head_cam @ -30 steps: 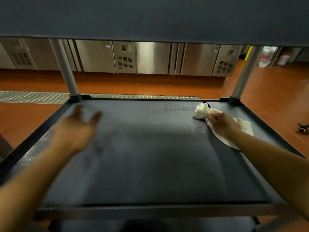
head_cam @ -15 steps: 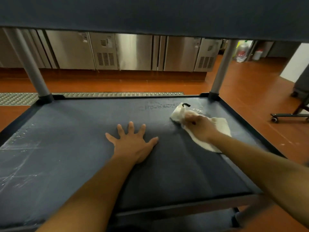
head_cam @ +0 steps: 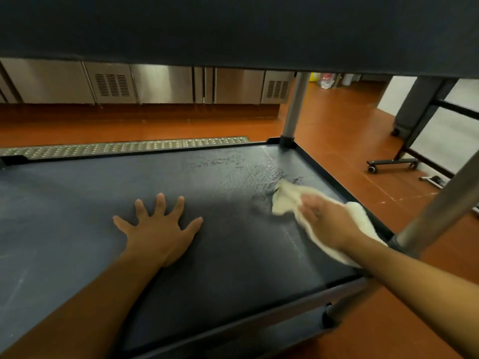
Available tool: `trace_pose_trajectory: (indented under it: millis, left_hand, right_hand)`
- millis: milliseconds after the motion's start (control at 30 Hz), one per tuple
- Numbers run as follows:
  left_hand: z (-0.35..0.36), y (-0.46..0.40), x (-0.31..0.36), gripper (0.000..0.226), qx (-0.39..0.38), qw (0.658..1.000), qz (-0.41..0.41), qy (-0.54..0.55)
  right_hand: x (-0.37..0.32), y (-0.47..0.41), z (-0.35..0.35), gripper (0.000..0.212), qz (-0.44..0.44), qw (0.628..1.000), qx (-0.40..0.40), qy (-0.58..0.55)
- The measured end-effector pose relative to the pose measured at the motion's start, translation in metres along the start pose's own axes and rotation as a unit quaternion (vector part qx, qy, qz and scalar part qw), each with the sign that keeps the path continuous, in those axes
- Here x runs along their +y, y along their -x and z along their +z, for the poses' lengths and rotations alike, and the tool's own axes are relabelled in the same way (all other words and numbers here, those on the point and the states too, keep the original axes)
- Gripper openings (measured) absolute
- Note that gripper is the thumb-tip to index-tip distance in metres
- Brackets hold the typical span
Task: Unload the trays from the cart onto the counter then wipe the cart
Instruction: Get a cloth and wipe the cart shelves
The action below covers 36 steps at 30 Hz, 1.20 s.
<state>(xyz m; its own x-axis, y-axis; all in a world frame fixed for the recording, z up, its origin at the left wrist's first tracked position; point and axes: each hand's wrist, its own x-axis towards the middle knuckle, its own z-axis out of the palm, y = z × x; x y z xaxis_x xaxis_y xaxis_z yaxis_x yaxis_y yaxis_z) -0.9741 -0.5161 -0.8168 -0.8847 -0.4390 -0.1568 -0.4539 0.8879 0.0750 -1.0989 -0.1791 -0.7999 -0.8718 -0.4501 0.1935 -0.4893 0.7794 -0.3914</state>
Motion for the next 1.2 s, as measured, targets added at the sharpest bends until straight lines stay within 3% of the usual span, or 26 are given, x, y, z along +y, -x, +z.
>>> trace_pose_trajectory:
  millis: [133, 200, 233, 300, 367, 433, 500, 600, 700, 733, 800, 867, 900, 967, 1033, 1100, 1133, 1200]
  left_hand:
    - [0.003, 0.002, 0.003, 0.080, 0.001, 1.000, 0.005, 0.007]
    - [0.004, 0.002, 0.005, 0.078, -0.002, 1.000, 0.008, 0.007]
    - [0.005, 0.001, 0.006, 0.076, -0.002, 1.000, 0.007, 0.008]
    - [0.004, 0.000, 0.004, 0.072, 0.001, 1.000, 0.006, 0.013]
    - [0.001, -0.001, -0.001, 0.069, 0.007, 1.000, 0.000, 0.027]
    - [-0.001, 0.002, -0.008, 0.067, 0.006, 0.999, -0.002, 0.036]
    - [-0.002, 0.004, -0.010, 0.068, 0.002, 1.000, 0.005, 0.016]
    - [-0.004, 0.002, -0.008, 0.069, -0.015, 1.000, 0.004, -0.018]
    - [-0.007, 0.000, -0.004, 0.070, -0.016, 1.000, 0.012, -0.023]
    - [-0.008, 0.000, -0.003, 0.070, -0.018, 0.999, 0.013, -0.030]
    - [-0.008, 0.000, -0.002, 0.071, -0.029, 0.999, 0.014, -0.033]
    - [-0.005, 0.001, 0.002, 0.071, -0.038, 0.998, 0.020, -0.034]
    - [-0.004, 0.001, 0.004, 0.071, -0.036, 0.998, 0.022, -0.036]
    - [-0.004, 0.001, 0.003, 0.071, -0.033, 0.999, 0.020, -0.036]
    - [-0.003, 0.001, 0.001, 0.071, -0.029, 0.999, 0.020, -0.036]
    - [-0.001, 0.001, -0.003, 0.071, -0.024, 0.999, 0.022, -0.037]
    - [-0.002, 0.001, -0.005, 0.071, -0.022, 0.999, 0.021, -0.038]
    - [-0.002, 0.001, -0.007, 0.072, -0.027, 0.998, 0.025, -0.045]
  right_hand:
    - [0.010, -0.083, 0.021, 0.052, 0.131, 0.986, 0.071, 0.080]
    - [-0.026, -0.116, 0.040, 0.045, 0.131, 0.987, 0.040, 0.087]
    - [-0.054, -0.120, 0.045, 0.037, 0.089, 0.992, 0.011, 0.091]
    - [-0.115, -0.098, 0.052, 0.030, -0.079, 0.993, -0.033, 0.087]
    - [-0.148, -0.056, 0.060, 0.037, -0.231, 0.967, -0.064, 0.091]
    - [-0.144, -0.027, 0.065, 0.050, -0.279, 0.946, -0.152, 0.066]
    - [-0.117, -0.028, 0.059, 0.049, -0.287, 0.946, -0.142, 0.047]
    - [-0.077, -0.062, 0.031, 0.035, -0.215, 0.972, -0.065, 0.070]
    - [-0.039, -0.111, 0.017, 0.031, -0.052, 0.992, 0.079, 0.086]
    - [-0.027, -0.132, 0.019, 0.032, 0.014, 0.991, 0.095, 0.095]
    - [-0.014, -0.175, 0.035, 0.039, 0.140, 0.984, 0.034, 0.105]
    - [-0.024, -0.203, 0.055, 0.047, 0.174, 0.977, 0.009, 0.123]
    - [-0.036, -0.212, 0.064, 0.049, 0.139, 0.979, 0.013, 0.146]
    - [-0.076, -0.215, 0.082, 0.051, -0.030, 0.982, 0.007, 0.184]
    - [-0.125, -0.186, 0.095, 0.046, -0.202, 0.965, -0.075, 0.150]
    - [-0.158, -0.145, 0.091, 0.042, -0.301, 0.936, -0.151, 0.103]
    - [-0.157, -0.131, 0.088, 0.044, -0.325, 0.927, -0.158, 0.097]
    - [-0.142, -0.117, 0.069, 0.047, -0.394, 0.905, -0.066, 0.144]
